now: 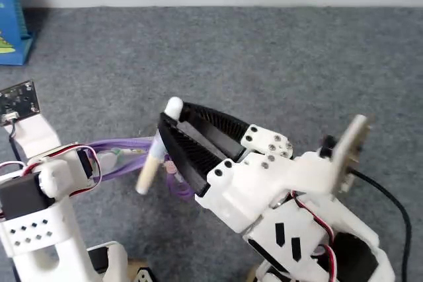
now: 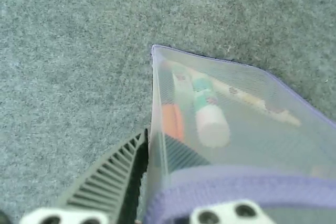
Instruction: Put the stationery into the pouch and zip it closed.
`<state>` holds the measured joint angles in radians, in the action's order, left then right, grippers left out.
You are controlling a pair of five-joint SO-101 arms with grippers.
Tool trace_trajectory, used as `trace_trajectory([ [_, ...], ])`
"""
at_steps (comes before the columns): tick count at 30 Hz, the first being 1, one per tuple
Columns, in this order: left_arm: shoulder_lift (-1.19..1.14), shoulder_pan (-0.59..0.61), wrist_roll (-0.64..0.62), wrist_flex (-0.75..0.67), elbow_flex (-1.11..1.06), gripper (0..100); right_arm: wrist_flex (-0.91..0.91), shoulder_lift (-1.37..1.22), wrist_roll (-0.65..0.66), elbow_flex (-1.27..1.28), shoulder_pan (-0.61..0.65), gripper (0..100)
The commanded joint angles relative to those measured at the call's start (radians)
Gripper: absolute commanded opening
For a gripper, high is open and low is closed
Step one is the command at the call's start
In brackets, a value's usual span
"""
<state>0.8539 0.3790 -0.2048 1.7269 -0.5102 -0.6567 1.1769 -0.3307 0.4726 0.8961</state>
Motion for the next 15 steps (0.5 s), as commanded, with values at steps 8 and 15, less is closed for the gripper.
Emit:
trace_trajectory([
  [8,-0.003,0.020,-0.012,0.020,-0.038,1,0.526,-0.010,0.129,0.384,0.004,0.7],
  [15,-0.003,0.020,-0.012,0.020,-0.038,1,0.739,-0.002,0.325,0.609,-0.018,0.7],
])
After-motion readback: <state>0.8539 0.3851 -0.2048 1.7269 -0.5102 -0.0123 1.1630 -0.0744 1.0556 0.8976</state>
